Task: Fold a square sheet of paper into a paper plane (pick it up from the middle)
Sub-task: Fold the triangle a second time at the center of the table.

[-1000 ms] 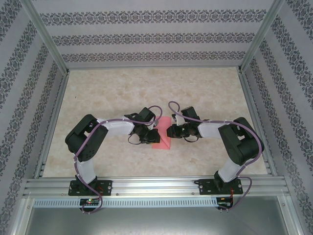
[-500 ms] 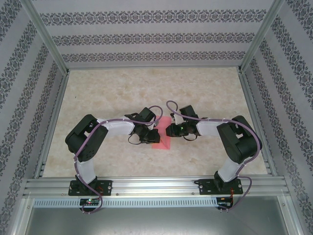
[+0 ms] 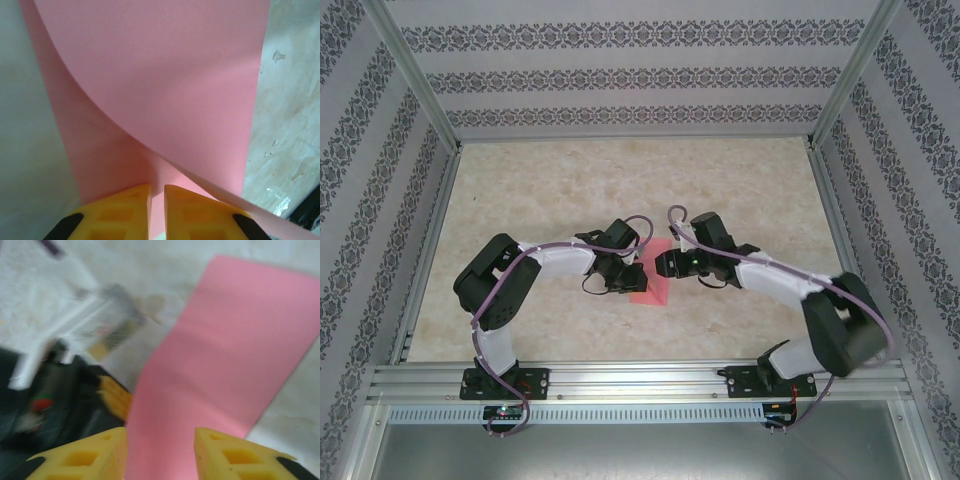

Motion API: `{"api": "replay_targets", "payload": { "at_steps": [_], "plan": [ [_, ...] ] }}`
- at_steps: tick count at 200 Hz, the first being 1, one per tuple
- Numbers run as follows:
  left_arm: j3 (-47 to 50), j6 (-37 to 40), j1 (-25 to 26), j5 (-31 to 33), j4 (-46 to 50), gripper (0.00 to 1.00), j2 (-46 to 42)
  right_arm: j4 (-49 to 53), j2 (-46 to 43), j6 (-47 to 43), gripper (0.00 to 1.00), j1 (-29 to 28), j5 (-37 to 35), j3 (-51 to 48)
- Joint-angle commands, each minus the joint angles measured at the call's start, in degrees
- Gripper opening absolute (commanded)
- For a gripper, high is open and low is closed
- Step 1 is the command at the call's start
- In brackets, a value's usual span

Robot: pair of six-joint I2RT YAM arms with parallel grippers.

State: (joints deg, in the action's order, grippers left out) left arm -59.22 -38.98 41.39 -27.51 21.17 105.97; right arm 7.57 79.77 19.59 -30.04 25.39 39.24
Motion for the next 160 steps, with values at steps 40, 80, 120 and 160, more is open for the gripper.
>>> {"api": "replay_targets", "payload": {
  "at_steps": [40, 80, 120, 160],
  "plan": [
    [-1.3, 0.8, 0.7, 1.1, 1.4, 0.17, 0.3, -9.3, -16.5, -1.8, 0.51, -7.2, -9.6, -13.6],
    [-1.1, 0.5, 0.7, 0.4, 0.4, 0.17, 0.6, -11.3, -13.8, -0.2, 0.51, -10.1, -10.8, -12.9],
    [-1.1, 0.7, 0.7, 0.4, 0.6, 0.17, 0.7, -12.8, -7.0, -0.1, 0.51, -11.8, -8.9, -10.1],
    [-1.1, 0.8, 0.7, 0.3, 0.6, 0.17, 0.7, -12.9, -2.7, -0.6, 0.43, -11.8, -7.9, -8.1]
  ]
}}
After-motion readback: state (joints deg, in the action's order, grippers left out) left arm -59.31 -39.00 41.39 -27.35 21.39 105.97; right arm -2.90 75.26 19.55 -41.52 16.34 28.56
